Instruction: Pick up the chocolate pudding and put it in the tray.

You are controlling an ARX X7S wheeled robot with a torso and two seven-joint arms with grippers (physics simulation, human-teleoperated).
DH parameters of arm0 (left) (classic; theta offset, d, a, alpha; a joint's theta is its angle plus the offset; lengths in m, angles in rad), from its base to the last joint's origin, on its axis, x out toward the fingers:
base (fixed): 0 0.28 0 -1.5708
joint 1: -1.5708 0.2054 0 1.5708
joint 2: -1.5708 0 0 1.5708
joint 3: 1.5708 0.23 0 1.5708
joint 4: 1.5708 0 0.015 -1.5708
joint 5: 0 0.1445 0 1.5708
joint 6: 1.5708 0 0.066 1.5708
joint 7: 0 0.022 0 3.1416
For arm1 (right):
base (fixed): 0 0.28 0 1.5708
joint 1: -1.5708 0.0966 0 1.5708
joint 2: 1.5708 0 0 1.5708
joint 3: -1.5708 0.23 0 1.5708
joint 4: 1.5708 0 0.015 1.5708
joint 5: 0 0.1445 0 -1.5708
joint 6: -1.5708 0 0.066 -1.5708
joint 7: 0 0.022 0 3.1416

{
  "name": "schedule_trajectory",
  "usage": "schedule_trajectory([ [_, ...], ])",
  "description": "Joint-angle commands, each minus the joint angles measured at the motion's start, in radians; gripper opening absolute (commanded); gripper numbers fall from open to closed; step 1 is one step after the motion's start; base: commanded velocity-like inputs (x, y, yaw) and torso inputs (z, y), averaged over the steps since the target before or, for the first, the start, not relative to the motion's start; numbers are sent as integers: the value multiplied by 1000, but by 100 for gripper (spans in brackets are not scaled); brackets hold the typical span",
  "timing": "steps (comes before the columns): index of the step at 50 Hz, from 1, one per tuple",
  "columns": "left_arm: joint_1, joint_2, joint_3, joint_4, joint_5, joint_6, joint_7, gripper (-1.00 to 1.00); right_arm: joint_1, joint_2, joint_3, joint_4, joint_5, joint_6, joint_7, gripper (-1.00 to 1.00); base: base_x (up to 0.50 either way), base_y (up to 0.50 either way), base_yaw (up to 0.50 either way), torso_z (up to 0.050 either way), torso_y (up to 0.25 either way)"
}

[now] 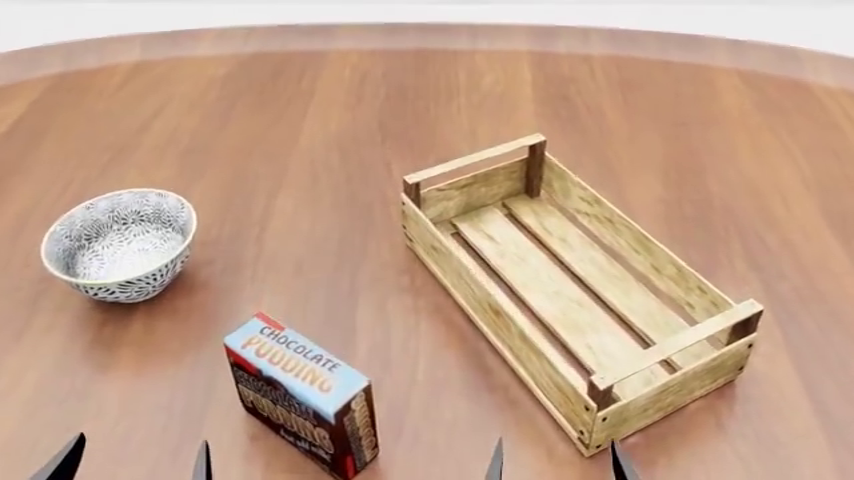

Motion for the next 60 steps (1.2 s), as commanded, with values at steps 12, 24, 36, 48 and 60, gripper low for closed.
schedule_trajectory([
  [12, 3, -22, 17, -2, -18, 12, -20, 100, 9, 8, -14, 2, 19, 8, 12, 100, 449, 22, 0, 0, 0],
  [24, 7, -27, 28, -5, -30, 19, -27, 100, 15, 9, -13, 24, 33, -3, 18, 100, 452, 22, 0, 0, 0],
  [36, 26, -36, 37, 31, -67, 22, -17, 100, -31, 66, -46, -80, 100, 9, -75, 100, 6, 0, 0, 0, 0],
  [48, 28, -49, 46, 39, -71, 14, -24, 100, -125, 130, -70, -112, 89, -76, -131, 100, 0, 0, 0, 0, 0],
  [60, 21, -54, 53, 19, -70, 21, -36, 100, -225, 189, -93, -130, 104, -148, -200, 100, 0, 0, 0, 0, 0],
])
